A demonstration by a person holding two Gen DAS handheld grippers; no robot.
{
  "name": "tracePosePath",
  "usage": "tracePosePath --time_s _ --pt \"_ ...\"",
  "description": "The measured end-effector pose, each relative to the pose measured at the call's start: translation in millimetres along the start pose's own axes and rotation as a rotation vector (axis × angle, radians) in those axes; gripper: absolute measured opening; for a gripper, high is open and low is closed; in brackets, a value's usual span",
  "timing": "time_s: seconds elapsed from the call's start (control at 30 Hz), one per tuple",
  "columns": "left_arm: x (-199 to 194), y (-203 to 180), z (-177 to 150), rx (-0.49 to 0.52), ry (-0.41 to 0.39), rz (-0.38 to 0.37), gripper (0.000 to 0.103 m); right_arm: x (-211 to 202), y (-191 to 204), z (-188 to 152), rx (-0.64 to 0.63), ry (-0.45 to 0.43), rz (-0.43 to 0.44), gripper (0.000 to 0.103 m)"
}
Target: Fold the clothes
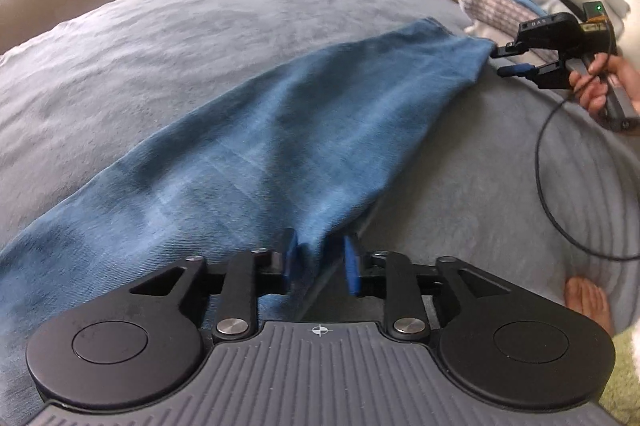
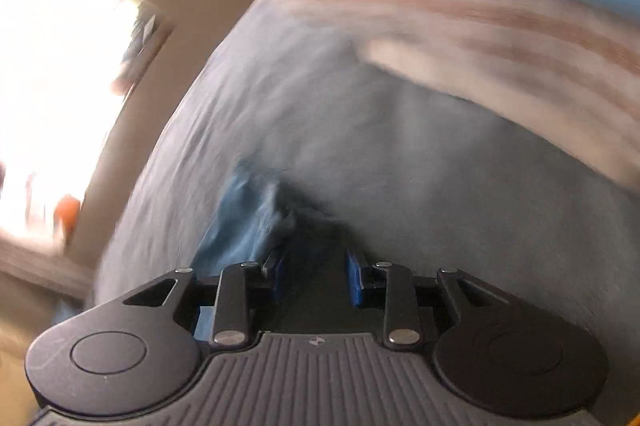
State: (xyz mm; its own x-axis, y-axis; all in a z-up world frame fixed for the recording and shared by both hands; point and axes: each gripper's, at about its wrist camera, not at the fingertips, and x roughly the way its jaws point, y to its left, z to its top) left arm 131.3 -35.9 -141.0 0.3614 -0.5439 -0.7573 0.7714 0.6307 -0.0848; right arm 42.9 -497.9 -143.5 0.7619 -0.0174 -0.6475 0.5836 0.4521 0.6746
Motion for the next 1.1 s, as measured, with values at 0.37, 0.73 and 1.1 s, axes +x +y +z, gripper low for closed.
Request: tracePosePath --time_s 0.37,0.73,1.1 --pt "-5 -2 1 -0.034 0.005 -0.017 0.033 -20 61 -12 -0.386 -0.154 -0.033 0.032" --pt "-41 15 -12 -0.233 -0.033 -0.065 0.033 20 89 0 -0.528 -0.155 -0.096 0.03" --pt "-55 22 -19 -0.277 0.023 -0.074 0.033 81 107 21 -0.586 -0.078 -0.189 0.012"
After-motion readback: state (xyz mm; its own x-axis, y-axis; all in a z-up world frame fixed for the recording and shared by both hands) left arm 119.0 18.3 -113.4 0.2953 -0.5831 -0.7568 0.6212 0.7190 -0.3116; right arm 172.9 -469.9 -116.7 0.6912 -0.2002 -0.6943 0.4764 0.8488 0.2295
